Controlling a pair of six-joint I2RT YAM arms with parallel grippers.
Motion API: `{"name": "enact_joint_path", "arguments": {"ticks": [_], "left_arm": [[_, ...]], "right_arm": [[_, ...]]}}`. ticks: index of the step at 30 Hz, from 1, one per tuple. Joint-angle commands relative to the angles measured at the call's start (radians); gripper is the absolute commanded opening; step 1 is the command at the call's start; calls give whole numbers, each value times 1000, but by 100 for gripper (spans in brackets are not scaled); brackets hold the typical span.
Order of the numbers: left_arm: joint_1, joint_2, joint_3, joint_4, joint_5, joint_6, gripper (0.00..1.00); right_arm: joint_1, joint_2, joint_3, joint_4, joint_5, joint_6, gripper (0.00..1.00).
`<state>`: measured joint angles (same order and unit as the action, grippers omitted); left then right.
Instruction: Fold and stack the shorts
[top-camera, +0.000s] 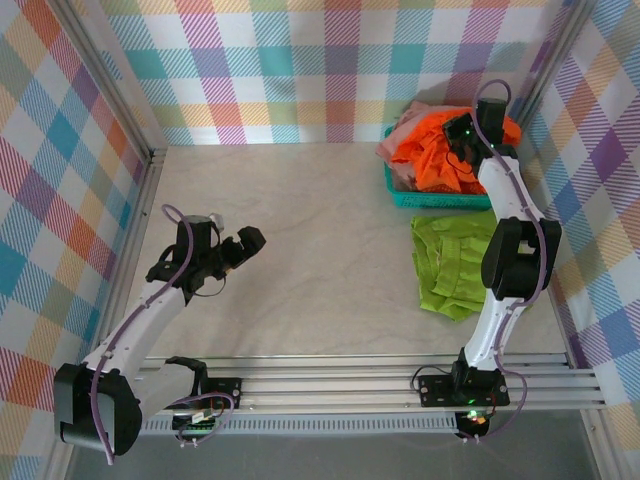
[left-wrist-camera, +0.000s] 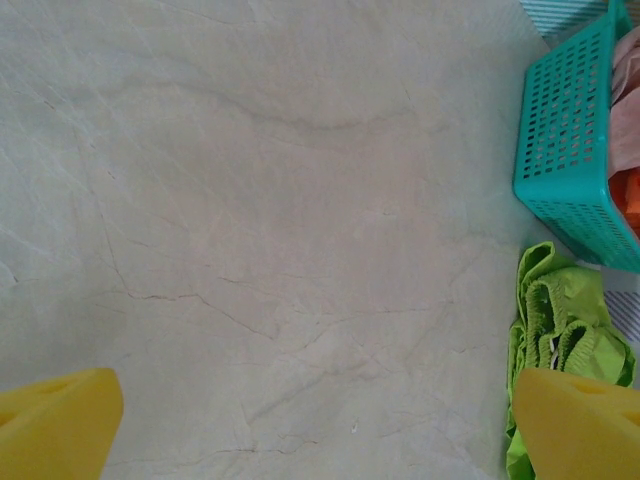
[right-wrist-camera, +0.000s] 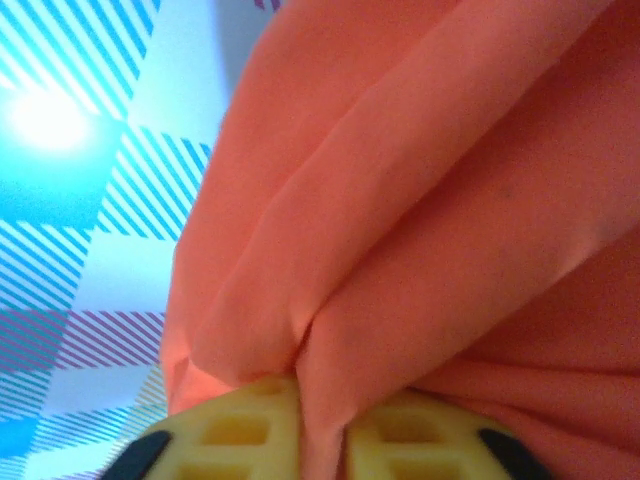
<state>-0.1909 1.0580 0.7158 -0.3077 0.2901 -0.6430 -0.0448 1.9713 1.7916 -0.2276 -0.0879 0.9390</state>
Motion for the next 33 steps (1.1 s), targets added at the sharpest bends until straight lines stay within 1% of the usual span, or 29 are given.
{"name": "enact_joint_path", "arguments": {"ticks": [1,3,5,8,10,13,16,19,23,25,26,28,29,31,33], "left_arm": [[10,-14,-16,21,13,-17,100],[10,-14,-18,22,13,-19,100],[9,-21,-21,18,12,-18,100],[10,-24,-30,19,9,-20,100],[10,-24,-36,21,8,-21,100],[9,-20,-36,21,12,-24,100],[10,-14,-33,21,14,-25,100],[9,-17,-35,22,13,-26,100],[8,-16,-38,21,15,-27,100],[9,-17,-38,21,15,-27,100],[10,-18,-39,22,13,-27,100],[10,-22,-40,21,12,-29,100],[10,-25,-39,21,12,-28,100],[10,-28,-40,21,10,-29,100],[9,-30,-39,22,9,-29,100]], "right_arm": [[8,53,101,-75,-14,-72,39],[10,74,117,-130,-17,-96,44],[23,49,81,-120,4,-138,50],[61,-27,4,-107,82,-219,58],[87,-71,-29,-146,146,-250,62],[111,-102,-58,-229,216,-282,63],[125,-124,-97,-276,288,-306,63],[126,-149,-163,-254,309,-301,63],[126,-99,-136,-292,301,-302,62],[126,-66,-106,-320,290,-305,56],[126,-55,-100,-321,284,-305,52],[126,-46,-90,-321,273,-301,38],[126,-47,-80,-325,269,-299,28],[128,-63,-65,-327,261,-293,15],[134,-100,-65,-313,252,-285,5]]}}
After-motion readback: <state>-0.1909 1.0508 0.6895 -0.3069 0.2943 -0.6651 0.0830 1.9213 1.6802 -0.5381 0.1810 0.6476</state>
